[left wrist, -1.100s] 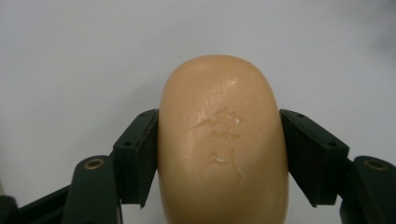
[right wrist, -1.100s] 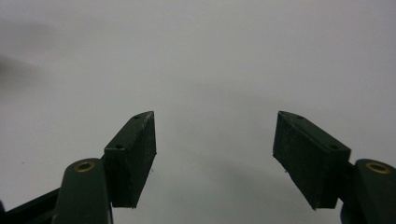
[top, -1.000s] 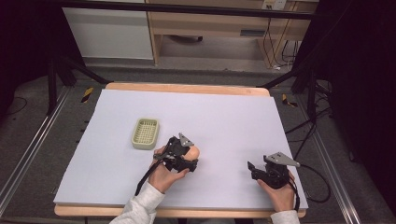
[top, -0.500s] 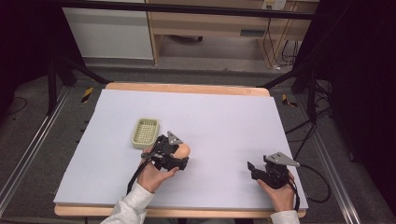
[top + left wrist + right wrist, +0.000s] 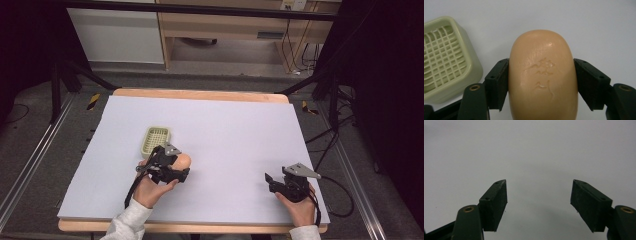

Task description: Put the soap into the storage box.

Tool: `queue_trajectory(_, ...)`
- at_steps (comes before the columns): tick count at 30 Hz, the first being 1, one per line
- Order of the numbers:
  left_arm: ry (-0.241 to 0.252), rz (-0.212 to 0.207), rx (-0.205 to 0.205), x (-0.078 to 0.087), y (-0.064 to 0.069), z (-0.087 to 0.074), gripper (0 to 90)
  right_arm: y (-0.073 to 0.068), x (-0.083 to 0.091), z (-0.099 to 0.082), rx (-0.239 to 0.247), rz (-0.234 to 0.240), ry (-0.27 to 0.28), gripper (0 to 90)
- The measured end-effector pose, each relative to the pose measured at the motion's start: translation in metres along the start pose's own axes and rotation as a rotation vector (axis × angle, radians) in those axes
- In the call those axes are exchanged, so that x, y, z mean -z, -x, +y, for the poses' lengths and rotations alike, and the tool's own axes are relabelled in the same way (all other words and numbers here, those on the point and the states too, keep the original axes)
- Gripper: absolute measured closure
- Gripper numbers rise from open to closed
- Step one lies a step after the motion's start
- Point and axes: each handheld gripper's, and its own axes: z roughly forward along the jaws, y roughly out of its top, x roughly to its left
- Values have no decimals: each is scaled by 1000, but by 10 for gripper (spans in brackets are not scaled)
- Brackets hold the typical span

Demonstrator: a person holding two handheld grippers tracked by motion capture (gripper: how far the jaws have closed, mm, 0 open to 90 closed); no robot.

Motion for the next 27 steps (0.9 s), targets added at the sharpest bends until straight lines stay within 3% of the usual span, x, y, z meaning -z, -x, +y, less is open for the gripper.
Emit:
queue_trajectory(11,1,33,37,6,-20,-8,319,0,0,0,-5,3,-3,295)
queue_trajectory(27,4,79,87,13,-47,-5,320,-1,0,0,0,13,4,293)
